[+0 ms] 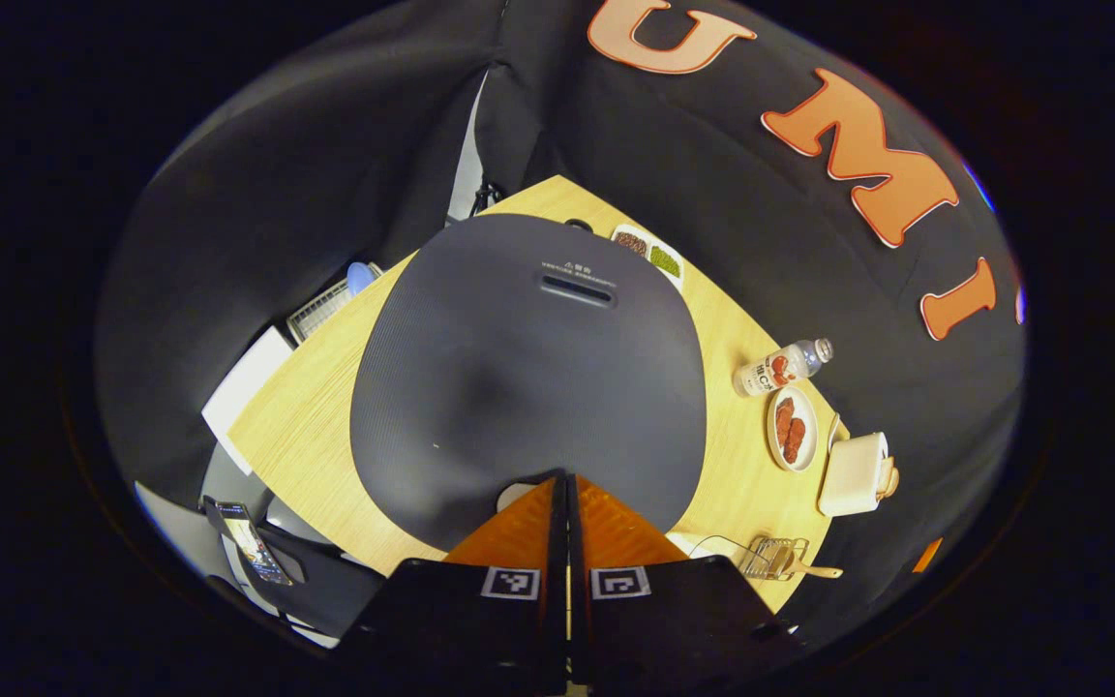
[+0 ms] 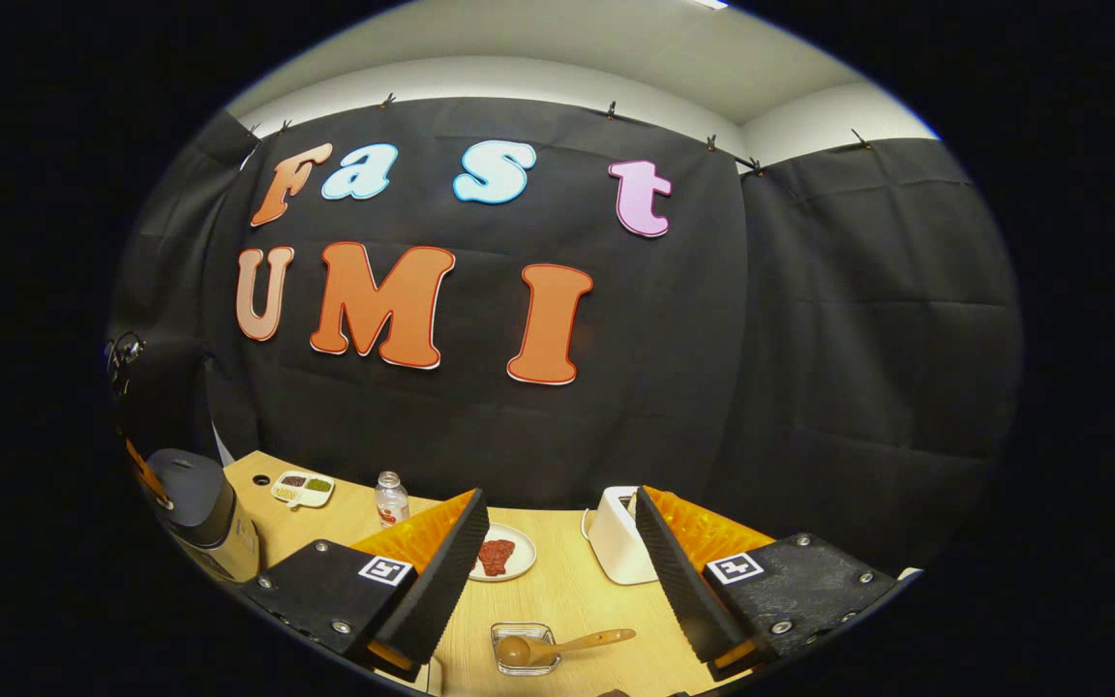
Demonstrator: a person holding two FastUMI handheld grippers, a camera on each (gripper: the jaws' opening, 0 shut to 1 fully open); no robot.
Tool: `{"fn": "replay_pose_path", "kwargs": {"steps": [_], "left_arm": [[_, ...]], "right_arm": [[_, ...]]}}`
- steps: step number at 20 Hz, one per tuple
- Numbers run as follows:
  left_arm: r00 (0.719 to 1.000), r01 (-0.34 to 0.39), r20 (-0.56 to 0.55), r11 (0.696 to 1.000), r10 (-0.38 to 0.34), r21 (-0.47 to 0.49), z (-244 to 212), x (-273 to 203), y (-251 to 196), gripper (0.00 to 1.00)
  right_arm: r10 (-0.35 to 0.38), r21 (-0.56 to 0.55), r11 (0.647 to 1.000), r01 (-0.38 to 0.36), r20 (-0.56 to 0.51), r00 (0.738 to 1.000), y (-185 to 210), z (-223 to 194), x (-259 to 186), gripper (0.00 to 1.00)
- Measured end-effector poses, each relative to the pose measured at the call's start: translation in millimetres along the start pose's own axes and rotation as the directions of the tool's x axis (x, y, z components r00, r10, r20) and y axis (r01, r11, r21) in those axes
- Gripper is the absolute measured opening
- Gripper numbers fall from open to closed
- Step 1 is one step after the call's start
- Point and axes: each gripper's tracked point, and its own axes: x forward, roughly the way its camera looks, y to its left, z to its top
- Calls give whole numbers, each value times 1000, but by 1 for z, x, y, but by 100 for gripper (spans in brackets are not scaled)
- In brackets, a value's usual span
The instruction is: Close the left gripper, press the button to open the rice cooker; take a wooden spoon from the chopstick holder with the right hand, scoop a spoonful of rice and pour it into the rice cooker, then put the wooden spoon back into the chopstick holder.
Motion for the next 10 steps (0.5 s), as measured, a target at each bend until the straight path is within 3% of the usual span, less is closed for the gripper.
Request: {"fn": "replay_pose_path", "kwargs": {"steps": [5,10], "left_arm": [[999,-17,36,1000,16,5,-4,3,1,6],[973,-119,214,983,87,142,-6,-8,-4,6]], "right_arm": [[22,17,1000,-22,-56,998,10,-19,6,95],[56,23,998,-54,-112,992,18,-37,8,95]]}}
